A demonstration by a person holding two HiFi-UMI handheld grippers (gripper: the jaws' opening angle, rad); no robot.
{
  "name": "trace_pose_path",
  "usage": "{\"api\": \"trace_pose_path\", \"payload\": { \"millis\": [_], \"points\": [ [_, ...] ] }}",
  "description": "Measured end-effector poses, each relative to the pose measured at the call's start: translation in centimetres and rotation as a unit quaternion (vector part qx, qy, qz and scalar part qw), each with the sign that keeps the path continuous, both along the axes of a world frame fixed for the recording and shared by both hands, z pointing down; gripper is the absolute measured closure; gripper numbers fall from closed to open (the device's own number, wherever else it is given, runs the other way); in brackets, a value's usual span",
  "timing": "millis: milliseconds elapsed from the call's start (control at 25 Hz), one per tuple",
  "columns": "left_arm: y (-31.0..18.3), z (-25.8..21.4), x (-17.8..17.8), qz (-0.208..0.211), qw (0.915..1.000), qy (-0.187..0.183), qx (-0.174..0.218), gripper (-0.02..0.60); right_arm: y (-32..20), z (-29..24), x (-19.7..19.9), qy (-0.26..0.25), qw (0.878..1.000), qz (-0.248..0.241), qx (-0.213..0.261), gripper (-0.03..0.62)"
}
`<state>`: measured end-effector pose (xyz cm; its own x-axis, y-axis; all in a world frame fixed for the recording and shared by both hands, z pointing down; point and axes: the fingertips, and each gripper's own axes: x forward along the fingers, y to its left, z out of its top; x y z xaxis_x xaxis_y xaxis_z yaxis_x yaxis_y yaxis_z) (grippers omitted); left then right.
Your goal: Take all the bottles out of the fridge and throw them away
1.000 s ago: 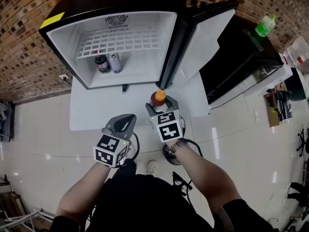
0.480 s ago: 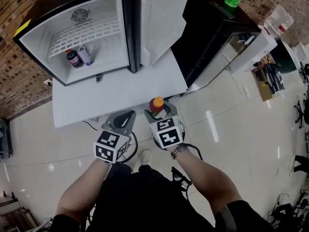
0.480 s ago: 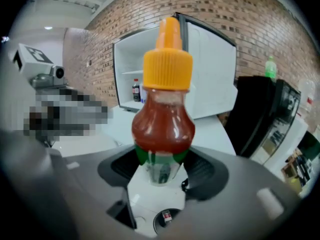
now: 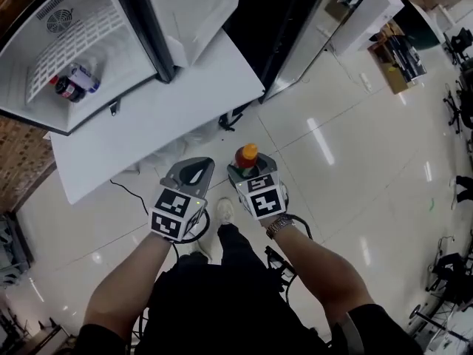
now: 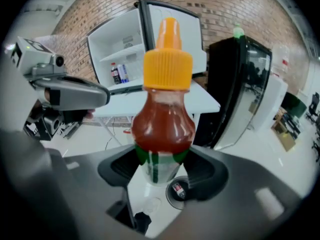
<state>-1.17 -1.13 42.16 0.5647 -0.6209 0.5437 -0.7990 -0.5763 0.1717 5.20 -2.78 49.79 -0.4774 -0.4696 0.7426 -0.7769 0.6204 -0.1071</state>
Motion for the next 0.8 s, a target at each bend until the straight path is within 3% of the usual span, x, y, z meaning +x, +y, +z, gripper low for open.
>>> {"api": "trace_pose_path", "payload": {
  "millis": [400, 800],
  "points": [
    [2.7, 7.7, 5.3, 0.084, 0.9942, -0.005, -0.066, 0.577, 4.5, 11.4, 5.7, 0.02, 0.99, 0.083, -0.11, 0.318],
    [3.2, 15.5, 7.6, 0.094, 0.9884, -0.002, -0.119, 0.577, 6.4, 21.7, 8.1, 0.018, 0.968, 0.138, -0.211, 0.318]
  ]
}}
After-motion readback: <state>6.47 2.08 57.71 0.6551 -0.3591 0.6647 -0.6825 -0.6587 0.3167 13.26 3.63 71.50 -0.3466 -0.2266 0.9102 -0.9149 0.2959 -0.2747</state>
